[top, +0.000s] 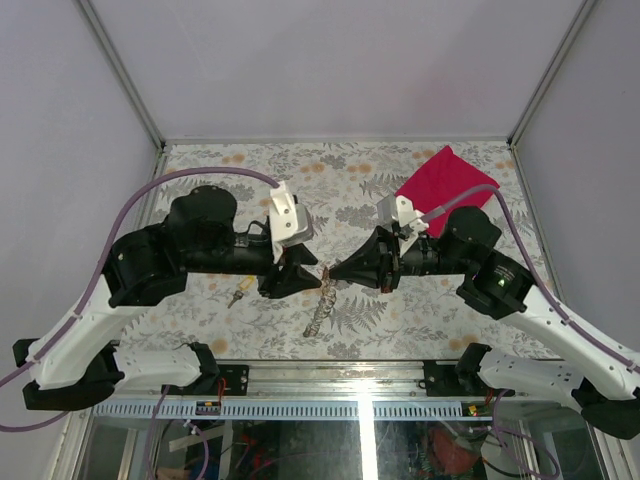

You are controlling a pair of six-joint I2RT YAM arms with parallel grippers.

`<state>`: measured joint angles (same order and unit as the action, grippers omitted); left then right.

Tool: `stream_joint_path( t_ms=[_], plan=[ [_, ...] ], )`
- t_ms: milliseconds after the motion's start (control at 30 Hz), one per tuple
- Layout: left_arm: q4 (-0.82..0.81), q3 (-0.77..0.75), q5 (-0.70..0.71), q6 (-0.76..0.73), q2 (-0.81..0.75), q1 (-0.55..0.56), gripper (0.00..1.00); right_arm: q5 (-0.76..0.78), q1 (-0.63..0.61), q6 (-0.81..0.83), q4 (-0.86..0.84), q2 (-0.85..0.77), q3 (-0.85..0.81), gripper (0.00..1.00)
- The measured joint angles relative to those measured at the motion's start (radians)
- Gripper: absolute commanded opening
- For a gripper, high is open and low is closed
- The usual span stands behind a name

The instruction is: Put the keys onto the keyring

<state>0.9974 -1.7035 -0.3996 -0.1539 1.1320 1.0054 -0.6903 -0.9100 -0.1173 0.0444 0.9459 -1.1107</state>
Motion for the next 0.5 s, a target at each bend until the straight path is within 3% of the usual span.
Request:
stream_joint_path(
  t_ms=[233, 300, 400, 500],
  plan=[
    [-0.137, 0.092, -0.009, 0.03, -0.088, 0.0, 0.59, -0.02, 0.0, -0.016, -0.058, -0.035, 0.011, 0.0],
    [-0.176, 0.119, -0.012, 0.039, -0.105, 0.0, 0.68, -0.039, 0.0, -0.018, -0.068, -0.04, 0.011, 0.0],
    [-0.242, 0.151, -0.023, 0.055, -0.129, 0.0, 0.69, -0.065, 0.0, -0.021, -0.083, -0.043, 0.011, 0.0],
    [-0.299, 0.166, -0.045, 0.068, -0.145, 0.0, 0.63, -0.085, 0.0, -0.023, -0.084, -0.043, 0.011, 0.0]
  ],
)
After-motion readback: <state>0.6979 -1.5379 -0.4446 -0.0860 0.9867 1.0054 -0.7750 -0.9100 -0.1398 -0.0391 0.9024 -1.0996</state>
